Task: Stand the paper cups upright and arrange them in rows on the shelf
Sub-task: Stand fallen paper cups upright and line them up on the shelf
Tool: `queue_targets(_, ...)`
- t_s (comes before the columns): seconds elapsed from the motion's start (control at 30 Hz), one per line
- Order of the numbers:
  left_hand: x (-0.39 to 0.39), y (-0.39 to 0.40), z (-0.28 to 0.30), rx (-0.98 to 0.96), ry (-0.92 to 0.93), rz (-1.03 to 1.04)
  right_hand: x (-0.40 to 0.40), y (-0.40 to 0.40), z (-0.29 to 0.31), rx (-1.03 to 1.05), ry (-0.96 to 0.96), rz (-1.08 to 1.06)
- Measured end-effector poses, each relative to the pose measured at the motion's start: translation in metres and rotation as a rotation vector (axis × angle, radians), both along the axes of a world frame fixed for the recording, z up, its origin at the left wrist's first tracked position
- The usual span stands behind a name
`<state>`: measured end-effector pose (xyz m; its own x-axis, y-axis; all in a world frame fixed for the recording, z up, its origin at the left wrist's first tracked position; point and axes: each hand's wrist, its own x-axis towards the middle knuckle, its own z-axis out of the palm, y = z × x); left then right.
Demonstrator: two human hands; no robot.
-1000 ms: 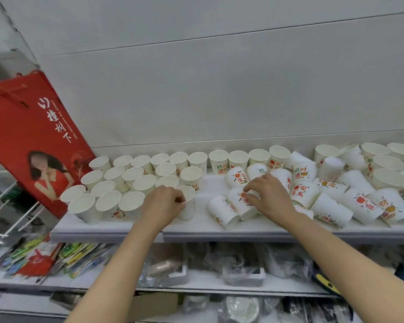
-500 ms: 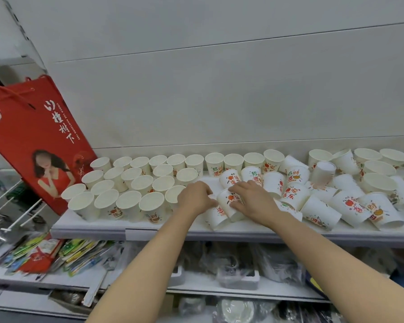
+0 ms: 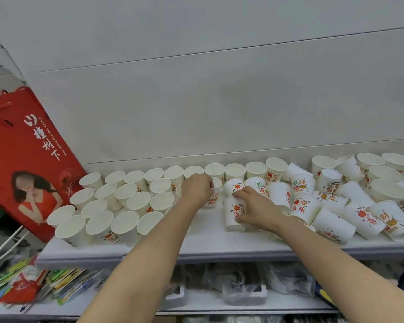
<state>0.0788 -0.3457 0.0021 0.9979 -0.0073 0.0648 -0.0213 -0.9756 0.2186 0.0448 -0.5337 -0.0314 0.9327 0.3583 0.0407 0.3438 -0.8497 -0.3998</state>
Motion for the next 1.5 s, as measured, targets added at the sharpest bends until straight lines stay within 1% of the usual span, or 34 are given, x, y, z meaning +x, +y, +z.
queue_targets(0.07,0.007,0.002,-0.005,0.029,0.014,-0.021,0.000,0.001,-0.001,0.064,-0.026,-0.033)
queue_targets(0.13,0.009,0.004,-0.008,0.031,-0.043,-0.062,-0.001,0.003,-0.001,0.133,-0.049,-0.053)
queue_targets(0.2,0.000,0.000,-0.007,-0.056,-0.155,-0.167,-0.002,0.005,-0.001,0.182,-0.076,-0.070)
queue_targets(0.23,-0.007,-0.003,-0.006,-0.131,-0.150,-0.246,-0.003,0.005,0.000,0.207,-0.094,-0.079)
queue_targets(0.3,-0.020,-0.007,-0.005,-0.232,0.015,-0.400,-0.007,0.006,0.000,0.242,-0.143,-0.082)
queue_targets(0.33,-0.024,-0.008,-0.006,-0.231,0.097,-0.444,-0.009,0.007,0.000,0.250,-0.166,-0.076)
queue_targets(0.37,-0.027,-0.007,-0.008,-0.214,0.133,-0.459,-0.012,0.006,-0.001,0.261,-0.173,-0.074)
queue_targets(0.47,-0.033,0.002,-0.007,-0.188,0.097,-0.421,-0.018,0.001,-0.004,0.313,-0.147,-0.104)
queue_targets(0.53,-0.041,0.010,-0.005,-0.140,0.074,-0.409,-0.017,-0.005,-0.007,0.311,-0.193,-0.136)
queue_targets(0.6,-0.048,0.021,-0.005,-0.053,0.055,-0.386,-0.007,-0.011,-0.008,0.238,-0.258,-0.181)
queue_targets(0.67,-0.052,0.033,-0.006,0.027,0.040,-0.354,0.008,-0.013,-0.007,0.150,-0.271,-0.200)
queue_targets(0.83,-0.058,0.043,-0.003,0.174,0.005,-0.327,0.046,-0.002,-0.007,-0.065,-0.249,-0.103)
queue_targets(1.0,-0.064,0.049,-0.001,0.248,-0.056,-0.335,0.065,0.018,-0.010,-0.248,-0.177,-0.060)
queue_targets(1.2,-0.070,0.059,0.004,0.344,-0.097,-0.328,0.062,0.031,-0.008,-0.221,-0.056,-0.110)
queue_targets(1.4,-0.078,0.047,0.007,0.243,-0.145,-0.342,0.060,0.034,-0.003,-0.105,0.078,-0.127)
queue_targets(1.5,-0.079,0.035,0.003,0.222,-0.166,-0.358,0.062,0.034,-0.007,-0.075,0.063,-0.142)
